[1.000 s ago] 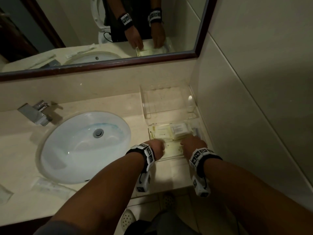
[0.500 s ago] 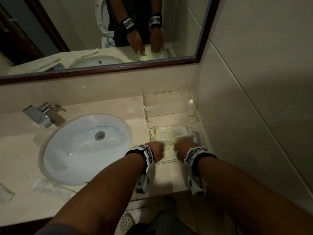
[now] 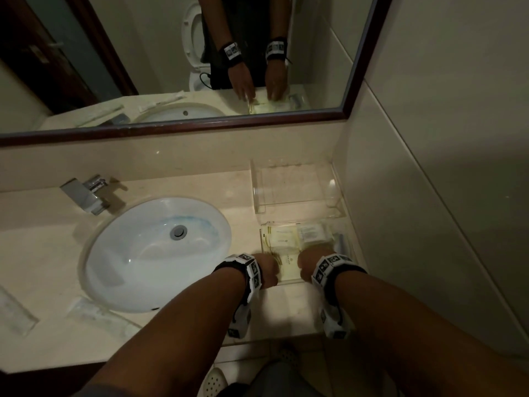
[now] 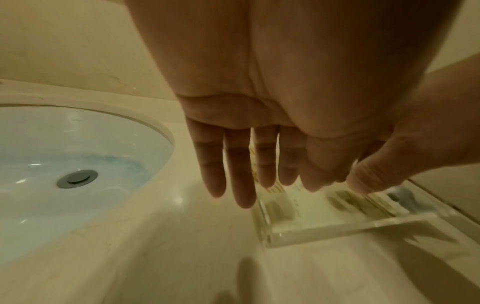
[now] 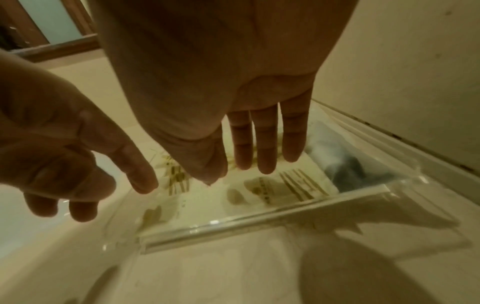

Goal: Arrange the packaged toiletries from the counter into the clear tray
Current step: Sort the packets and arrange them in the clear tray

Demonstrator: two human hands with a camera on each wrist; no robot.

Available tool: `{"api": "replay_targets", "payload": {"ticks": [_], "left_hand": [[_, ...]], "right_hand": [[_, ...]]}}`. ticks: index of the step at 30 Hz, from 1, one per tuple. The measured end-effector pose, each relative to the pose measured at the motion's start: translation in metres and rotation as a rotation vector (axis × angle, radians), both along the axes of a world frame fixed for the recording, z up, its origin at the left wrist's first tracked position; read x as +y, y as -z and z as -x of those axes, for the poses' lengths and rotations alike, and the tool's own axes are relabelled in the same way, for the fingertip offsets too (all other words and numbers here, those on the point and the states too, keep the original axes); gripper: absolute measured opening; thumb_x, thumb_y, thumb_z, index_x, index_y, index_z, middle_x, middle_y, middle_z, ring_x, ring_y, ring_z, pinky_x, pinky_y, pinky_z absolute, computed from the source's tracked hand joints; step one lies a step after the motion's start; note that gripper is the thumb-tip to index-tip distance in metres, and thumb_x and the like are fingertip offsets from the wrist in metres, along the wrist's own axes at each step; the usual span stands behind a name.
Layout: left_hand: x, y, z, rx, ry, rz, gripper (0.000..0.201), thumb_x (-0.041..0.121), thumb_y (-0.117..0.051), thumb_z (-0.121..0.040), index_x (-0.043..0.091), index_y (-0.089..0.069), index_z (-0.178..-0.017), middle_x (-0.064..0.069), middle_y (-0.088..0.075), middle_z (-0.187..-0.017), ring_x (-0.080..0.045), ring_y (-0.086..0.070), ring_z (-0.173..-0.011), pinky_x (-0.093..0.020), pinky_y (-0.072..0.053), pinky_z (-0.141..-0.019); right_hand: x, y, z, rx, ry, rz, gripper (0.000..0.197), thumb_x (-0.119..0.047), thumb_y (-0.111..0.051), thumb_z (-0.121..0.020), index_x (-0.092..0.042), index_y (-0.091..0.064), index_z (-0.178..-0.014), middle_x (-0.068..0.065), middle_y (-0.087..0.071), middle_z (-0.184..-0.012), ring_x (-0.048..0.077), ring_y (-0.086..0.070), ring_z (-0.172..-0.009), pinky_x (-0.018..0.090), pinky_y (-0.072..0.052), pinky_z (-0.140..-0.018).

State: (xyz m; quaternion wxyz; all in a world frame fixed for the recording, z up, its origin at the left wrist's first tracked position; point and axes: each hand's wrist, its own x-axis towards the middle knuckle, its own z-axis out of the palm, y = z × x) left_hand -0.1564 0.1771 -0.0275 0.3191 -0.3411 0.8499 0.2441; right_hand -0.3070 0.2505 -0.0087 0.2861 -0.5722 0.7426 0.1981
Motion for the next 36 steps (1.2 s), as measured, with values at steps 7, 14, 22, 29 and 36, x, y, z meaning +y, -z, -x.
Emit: {"api": "replay_targets", "payload": {"ticks": [7,14,22,29,36], "left_hand": [[-0.021,-0.037,-0.028,0.144,-0.15,0.135,0.044,0.031,-0.052,-0.091,0.02,-0.059,-0.133,-0.006,-0.058,-0.136,-0.027,-0.055,-0.124,-0.035,-0.045,-0.103],[-0.04,-0.063,-0.113,0.132,-0.334,0.231,0.033,0.028,-0.052,-0.09,0.016,-0.068,-0.117,-0.008,-0.065,-0.122,-0.03,-0.059,-0.114,-0.035,-0.048,-0.096],[-0.049,-0.052,-0.238,0.077,-0.497,0.213,0.034,0.026,-0.053,-0.087,0.016,-0.066,-0.117,-0.007,-0.065,-0.121,-0.029,-0.061,-0.111,-0.036,-0.05,-0.094],[-0.058,-0.036,-0.34,0.069,-0.587,0.198,0.033,0.025,-0.052,-0.088,0.014,-0.066,-0.116,-0.007,-0.065,-0.12,-0.028,-0.062,-0.108,-0.035,-0.052,-0.091],[-0.074,-0.025,-0.43,0.008,-0.652,0.181,0.035,0.022,-0.052,-0.092,0.014,-0.063,-0.125,-0.008,-0.06,-0.131,-0.028,-0.058,-0.118,-0.035,-0.048,-0.098]], "right_hand": [[-0.035,-0.045,-0.027,0.016,-0.145,0.119,0.025,-0.02,-0.05,-0.088,-0.015,-0.068,-0.106,0.009,-0.068,-0.108,0.03,-0.067,-0.091,0.033,-0.054,-0.075],[-0.079,-0.066,-0.087,-0.022,-0.313,0.246,0.009,-0.019,-0.052,-0.084,-0.018,-0.061,-0.084,0.008,-0.067,-0.099,0.029,-0.063,-0.081,0.031,-0.048,-0.069],[-0.111,-0.047,-0.2,0.005,-0.414,0.191,0.026,-0.022,-0.05,-0.087,-0.018,-0.067,-0.106,0.006,-0.065,-0.108,0.028,-0.066,-0.091,0.034,-0.054,-0.08],[-0.129,-0.037,-0.299,0.013,-0.486,0.121,0.027,-0.021,-0.051,-0.086,-0.022,-0.07,-0.105,0.002,-0.068,-0.112,0.027,-0.067,-0.099,0.037,-0.055,-0.087],[-0.142,-0.02,-0.383,-0.028,-0.542,0.09,0.033,-0.024,-0.053,-0.09,-0.021,-0.067,-0.12,0.005,-0.065,-0.123,0.028,-0.065,-0.107,0.04,-0.054,-0.09]]}}
